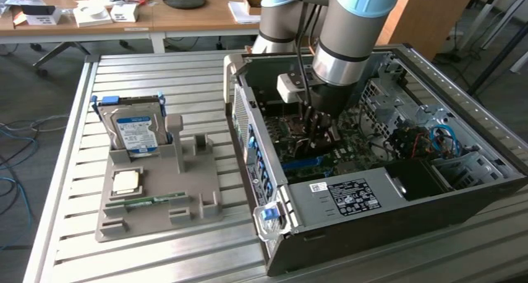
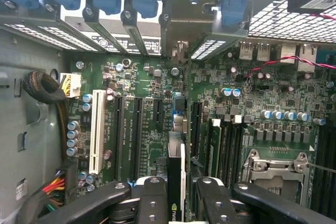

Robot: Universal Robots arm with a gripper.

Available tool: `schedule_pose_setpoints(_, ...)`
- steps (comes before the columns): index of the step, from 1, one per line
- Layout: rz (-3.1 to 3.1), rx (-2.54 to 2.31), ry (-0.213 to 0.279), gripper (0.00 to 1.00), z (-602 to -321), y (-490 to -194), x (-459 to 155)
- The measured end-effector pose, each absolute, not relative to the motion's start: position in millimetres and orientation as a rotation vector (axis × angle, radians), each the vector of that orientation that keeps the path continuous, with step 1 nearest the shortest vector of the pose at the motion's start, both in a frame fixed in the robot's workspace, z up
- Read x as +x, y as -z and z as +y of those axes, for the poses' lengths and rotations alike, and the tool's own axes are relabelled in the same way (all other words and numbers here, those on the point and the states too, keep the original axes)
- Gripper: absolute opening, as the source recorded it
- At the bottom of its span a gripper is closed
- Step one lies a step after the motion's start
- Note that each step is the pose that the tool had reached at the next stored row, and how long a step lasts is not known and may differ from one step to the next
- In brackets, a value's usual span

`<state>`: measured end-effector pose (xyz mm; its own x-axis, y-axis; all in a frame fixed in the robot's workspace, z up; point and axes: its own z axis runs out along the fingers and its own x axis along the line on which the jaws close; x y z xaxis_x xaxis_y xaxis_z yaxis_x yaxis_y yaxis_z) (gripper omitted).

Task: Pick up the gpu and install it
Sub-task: 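Insert the gpu into the slot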

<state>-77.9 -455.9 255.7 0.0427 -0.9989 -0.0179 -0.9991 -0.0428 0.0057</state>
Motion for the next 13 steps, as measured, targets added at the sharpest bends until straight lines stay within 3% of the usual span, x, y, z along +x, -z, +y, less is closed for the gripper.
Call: schedule_pose_setpoints(13,2.2,-2.231,-0.026,0.26,-458.2,-255.7,-77.6)
